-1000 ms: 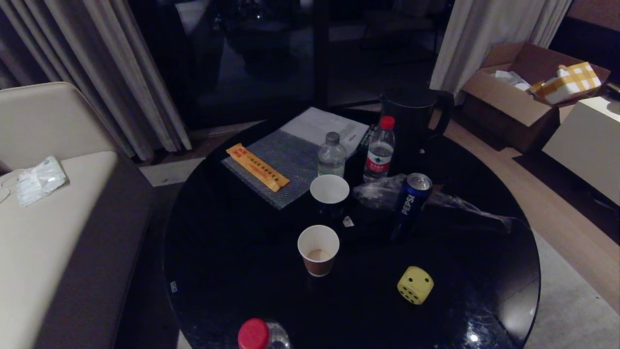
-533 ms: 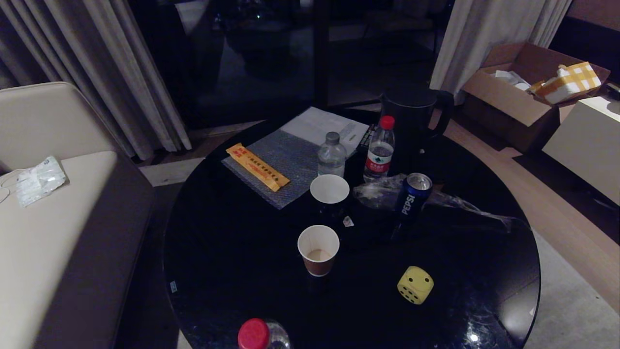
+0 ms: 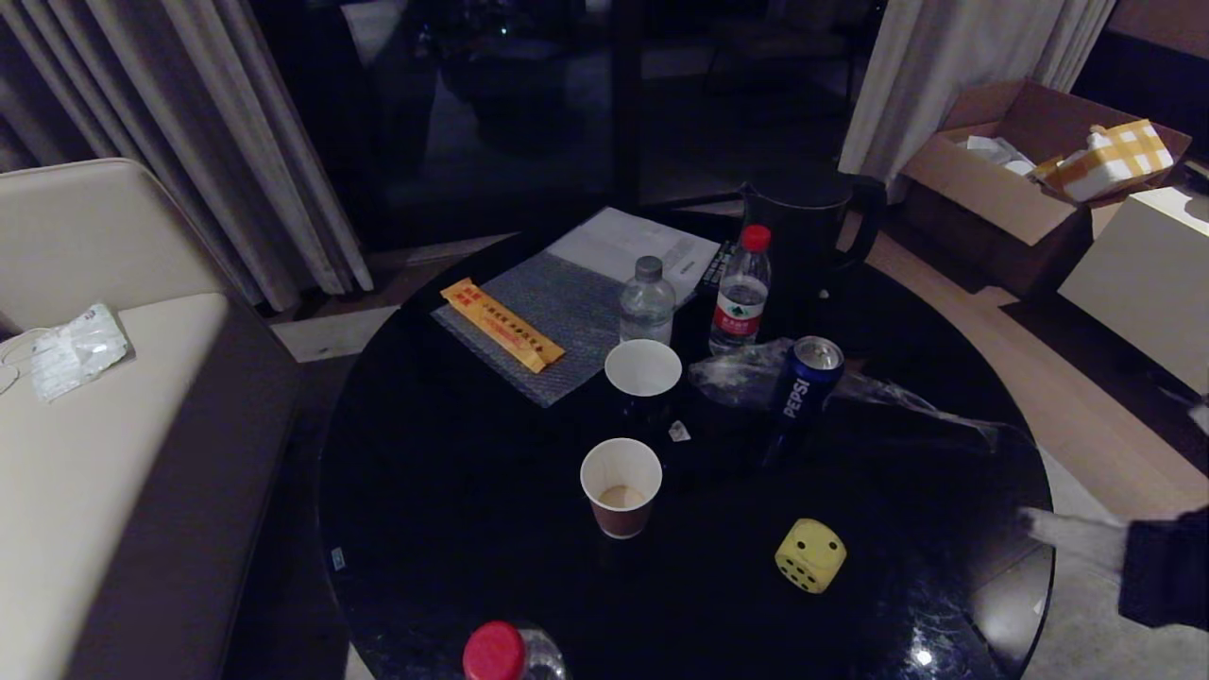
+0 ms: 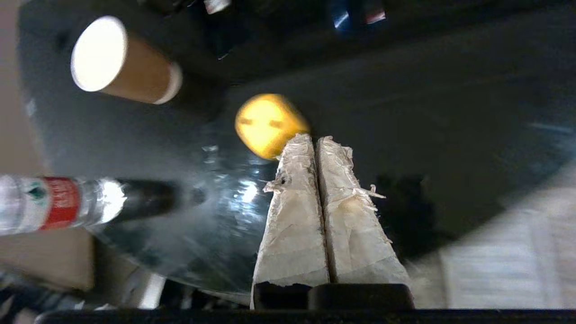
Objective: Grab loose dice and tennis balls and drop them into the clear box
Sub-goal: Pick up toys out of the box
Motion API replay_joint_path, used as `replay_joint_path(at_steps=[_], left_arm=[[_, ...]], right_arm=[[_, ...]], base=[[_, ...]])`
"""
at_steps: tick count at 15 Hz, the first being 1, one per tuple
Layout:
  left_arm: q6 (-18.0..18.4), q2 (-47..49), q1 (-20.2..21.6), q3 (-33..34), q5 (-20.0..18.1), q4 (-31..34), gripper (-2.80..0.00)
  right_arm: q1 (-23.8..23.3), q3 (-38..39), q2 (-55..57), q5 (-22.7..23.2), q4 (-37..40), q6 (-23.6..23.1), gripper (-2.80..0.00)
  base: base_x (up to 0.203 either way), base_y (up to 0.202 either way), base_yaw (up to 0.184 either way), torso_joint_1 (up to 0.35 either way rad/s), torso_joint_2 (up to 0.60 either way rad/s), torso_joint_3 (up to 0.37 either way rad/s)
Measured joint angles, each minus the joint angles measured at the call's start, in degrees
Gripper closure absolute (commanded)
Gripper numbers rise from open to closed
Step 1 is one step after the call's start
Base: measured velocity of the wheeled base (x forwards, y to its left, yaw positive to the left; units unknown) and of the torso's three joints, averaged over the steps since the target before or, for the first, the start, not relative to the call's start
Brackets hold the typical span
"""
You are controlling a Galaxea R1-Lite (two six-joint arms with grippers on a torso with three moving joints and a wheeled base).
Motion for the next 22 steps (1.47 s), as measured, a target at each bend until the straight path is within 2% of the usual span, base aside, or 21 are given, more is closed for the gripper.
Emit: replay_joint_path(at_steps=[4,5,8,11,15,18,22], left_arm=[[0.0,0.0,0.0,0.0,0.0,0.0,0.00],[0.0,0.0,0.0,0.0,0.0,0.0,0.00],[0.0,0.0,0.0,0.0,0.0,0.0,0.00],[0.0,0.0,0.0,0.0,0.0,0.0,0.00],[0.0,0.0,0.0,0.0,0.0,0.0,0.00],[0.0,0.0,0.0,0.0,0.0,0.0,0.00],[0.0,0.0,0.0,0.0,0.0,0.0,0.00]], right_arm=[[7.8,-4.7,15.4,-0.1,-3.1,-0.1,0.00],[8.9,-5.8,18.5,-0.1,-3.4,-0.5,-2.80],[10.8,-9.2,26.0,-0.1,-3.7,-3.0,-2.80],[11.2,-10.3,29.7,-0.1,-3.7,-10.3,-2.80],[10.8,-11.2,32.8,0.4,-4.0,-14.1,-2.80],[10.8,-11.1,34.1,0.1,-4.0,-20.8,-2.80],[10.9,-11.4,37.1,1.8,-4.1,-26.6,-2.80]], base=[[0.000,0.000,0.000,0.000,0.00,0.000],[0.000,0.000,0.000,0.000,0.00,0.000],[0.000,0.000,0.000,0.000,0.00,0.000],[0.000,0.000,0.000,0.000,0.00,0.000],[0.000,0.000,0.000,0.000,0.00,0.000],[0.000,0.000,0.000,0.000,0.00,0.000],[0.000,0.000,0.000,0.000,0.00,0.000]])
